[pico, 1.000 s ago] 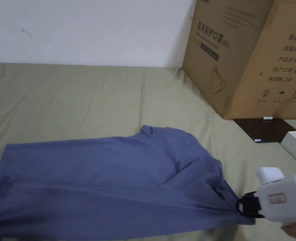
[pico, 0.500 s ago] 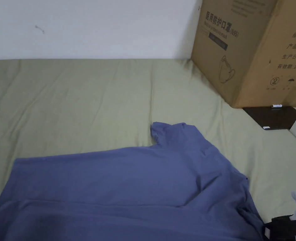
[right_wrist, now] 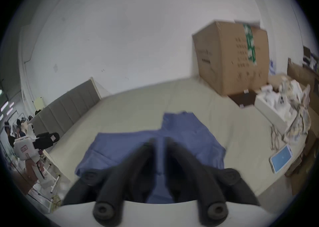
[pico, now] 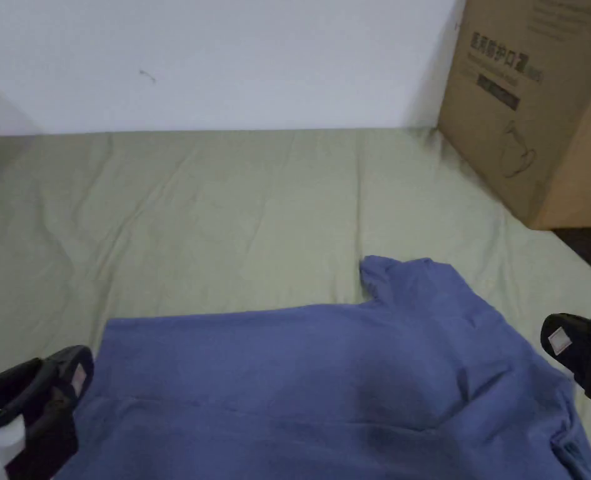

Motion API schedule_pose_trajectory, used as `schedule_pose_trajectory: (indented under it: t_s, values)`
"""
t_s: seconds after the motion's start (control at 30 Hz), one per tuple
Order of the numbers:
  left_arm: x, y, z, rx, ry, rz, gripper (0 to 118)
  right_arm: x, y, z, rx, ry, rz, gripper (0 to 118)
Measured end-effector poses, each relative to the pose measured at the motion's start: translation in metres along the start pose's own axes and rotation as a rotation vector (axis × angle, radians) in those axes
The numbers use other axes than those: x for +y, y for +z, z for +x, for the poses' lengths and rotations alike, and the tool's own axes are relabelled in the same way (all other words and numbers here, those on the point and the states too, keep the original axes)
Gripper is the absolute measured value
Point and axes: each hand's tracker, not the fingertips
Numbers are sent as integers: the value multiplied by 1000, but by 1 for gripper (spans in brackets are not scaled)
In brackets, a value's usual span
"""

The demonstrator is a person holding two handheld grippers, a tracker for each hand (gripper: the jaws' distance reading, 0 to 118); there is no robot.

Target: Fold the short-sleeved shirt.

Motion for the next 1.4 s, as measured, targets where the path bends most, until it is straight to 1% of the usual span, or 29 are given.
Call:
schedule_pose_trajectory:
  t_s: [0.03, 0.07, 0.13, 0.2, 0.27, 0.33, 0.37, 0.4, 0.47, 0.5, 0.57, 0.63, 0.7, 0.77, 0.8, 0.87, 0.93, 0.97, 1.0, 1.03, 1.1, 1.13, 1.2, 1.23, 1.27, 1.3, 1.33, 1.37, 1.4]
  values:
    - [9, 2, -5, 2, 7, 8, 0, 2, 0, -10, 3, 2, 22, 6]
    - [14, -5, -10, -61, 65, -17, 0, 1, -9, -16, 54, -3, 21, 6]
    - [23, -29, -25, -48, 113, -65, 0, 3, -17, -26, 121, -10, 23, 6]
    - [32, -64, -51, -4, 87, -140, 0, 2, -32, -33, 104, 9, 22, 6]
    - [38, -122, -85, -30, 54, -304, 0, 2, -47, -35, 122, 33, 6, 6]
    - [32, -186, -115, -86, 87, -519, 0, -2, -67, -33, 135, 51, -17, 6]
    - [24, -208, -128, -114, 108, -560, 1, -4, -74, -31, 136, 53, -28, 6]
    - [15, -232, -143, -136, 133, -614, 20, -6, -82, -29, 129, 47, -49, 6]
    - [-5, -271, -151, -82, 136, -689, 88, -20, -96, -7, 118, 5, -108, 6]
    - [-18, -289, -159, -37, 128, -719, 118, -22, -102, -2, 113, -22, -127, 6]
    - [-36, -307, -162, 22, 93, -666, 108, -27, -112, 7, 101, -75, -166, 6]
    - [-59, -329, -167, 61, 94, -696, 110, -36, -118, 16, 72, -117, -204, 6]
    - [-75, -340, -159, 35, 74, -750, 118, -42, -124, 22, 57, -129, -228, 6]
    - [-78, -339, -146, 55, -36, -720, 118, -46, -129, 25, 41, -133, -240, 6]
    - [-78, -337, -142, 79, -20, -731, 115, -47, -131, 28, 30, -137, -244, 6]
    - [-68, -328, -132, 116, -23, -719, 98, -46, -132, 34, 28, -162, -248, 6]
    - [-59, -310, -119, 112, -68, -658, 52, -40, -140, 45, 38, -190, -237, 6]
    - [-54, -303, -115, 107, -89, -638, 21, -36, -147, 52, 39, -191, -233, 6]
    - [-53, -296, -110, 92, -97, -627, 2, -31, -157, 53, 36, -186, -231, 6]
    - [-52, -290, -106, 48, -77, -627, 3, -23, -173, 63, 20, -179, -238, 6]
    - [-42, -276, -101, 87, -82, -586, 3, -6, -205, 83, -49, -162, -270, 6]
    - [-37, -265, -101, 31, -23, -534, 3, 2, -226, 96, -79, -161, -287, 6]
    - [-27, -245, -100, -6, 20, -456, 3, 18, -271, 121, -80, -183, -367, 6]
    - [-12, -244, -100, -3, 19, -446, 3, 24, -294, 133, -100, -198, -432, 11]
    - [-8, -237, -100, -13, 26, -432, 3, 28, -314, 140, -125, -202, -474, 33]
    - [-4, -230, -100, -29, 35, -427, 3, 29, -337, 148, -178, -199, -529, 88]
    - [3, -227, -100, -39, 35, -419, 3, 29, -358, 155, -235, -172, -597, 117]
    - [8, -225, -99, -36, 31, -416, 3, 28, -372, 158, -271, -176, -611, 116]
    - [10, -221, -99, -36, 30, -413, 3, 20, -386, 160, -274, -160, -559, 116]
